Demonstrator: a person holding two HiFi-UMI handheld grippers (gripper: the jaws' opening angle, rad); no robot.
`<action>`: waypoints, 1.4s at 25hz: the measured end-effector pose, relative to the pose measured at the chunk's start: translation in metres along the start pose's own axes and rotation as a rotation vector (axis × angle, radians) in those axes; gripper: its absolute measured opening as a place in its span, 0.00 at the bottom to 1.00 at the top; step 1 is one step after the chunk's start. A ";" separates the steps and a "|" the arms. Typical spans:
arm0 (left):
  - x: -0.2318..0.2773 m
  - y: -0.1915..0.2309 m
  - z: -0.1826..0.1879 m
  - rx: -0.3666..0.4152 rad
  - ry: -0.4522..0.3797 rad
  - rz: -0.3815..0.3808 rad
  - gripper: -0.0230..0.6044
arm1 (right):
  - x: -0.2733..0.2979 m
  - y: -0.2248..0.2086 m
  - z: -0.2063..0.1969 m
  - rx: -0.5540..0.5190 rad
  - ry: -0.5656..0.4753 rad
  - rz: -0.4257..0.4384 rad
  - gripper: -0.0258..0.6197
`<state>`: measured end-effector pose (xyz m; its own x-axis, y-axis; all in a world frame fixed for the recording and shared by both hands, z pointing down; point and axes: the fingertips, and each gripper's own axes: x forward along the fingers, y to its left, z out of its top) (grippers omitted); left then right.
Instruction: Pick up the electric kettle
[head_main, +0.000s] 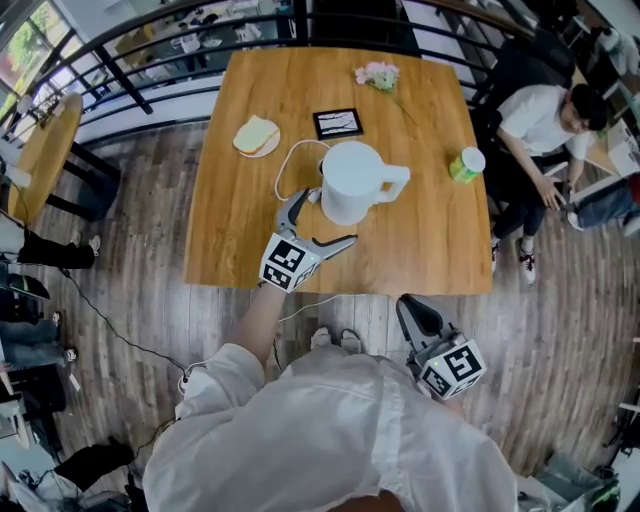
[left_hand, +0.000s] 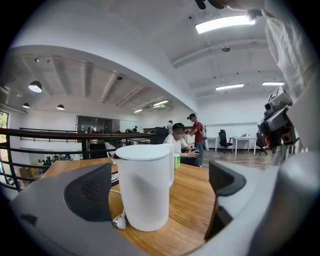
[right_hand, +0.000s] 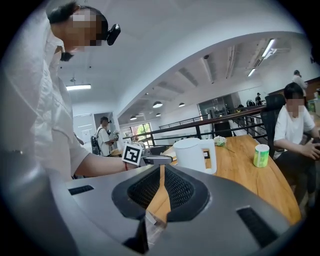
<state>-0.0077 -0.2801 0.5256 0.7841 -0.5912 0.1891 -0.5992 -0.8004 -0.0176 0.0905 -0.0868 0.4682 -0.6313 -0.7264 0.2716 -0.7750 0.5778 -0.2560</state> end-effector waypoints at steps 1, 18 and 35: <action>0.007 0.004 -0.004 0.005 0.005 -0.001 0.96 | 0.000 -0.001 -0.002 0.005 0.004 -0.007 0.06; 0.074 0.039 -0.064 -0.024 0.081 -0.018 0.97 | -0.005 -0.020 -0.016 0.048 0.059 -0.082 0.06; 0.094 0.045 -0.060 0.046 0.088 -0.020 0.96 | 0.023 -0.080 -0.021 -0.025 0.119 -0.103 0.06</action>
<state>0.0299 -0.3656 0.6017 0.7774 -0.5655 0.2754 -0.5738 -0.8170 -0.0579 0.1375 -0.1418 0.5138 -0.5465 -0.7337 0.4038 -0.8352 0.5130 -0.1984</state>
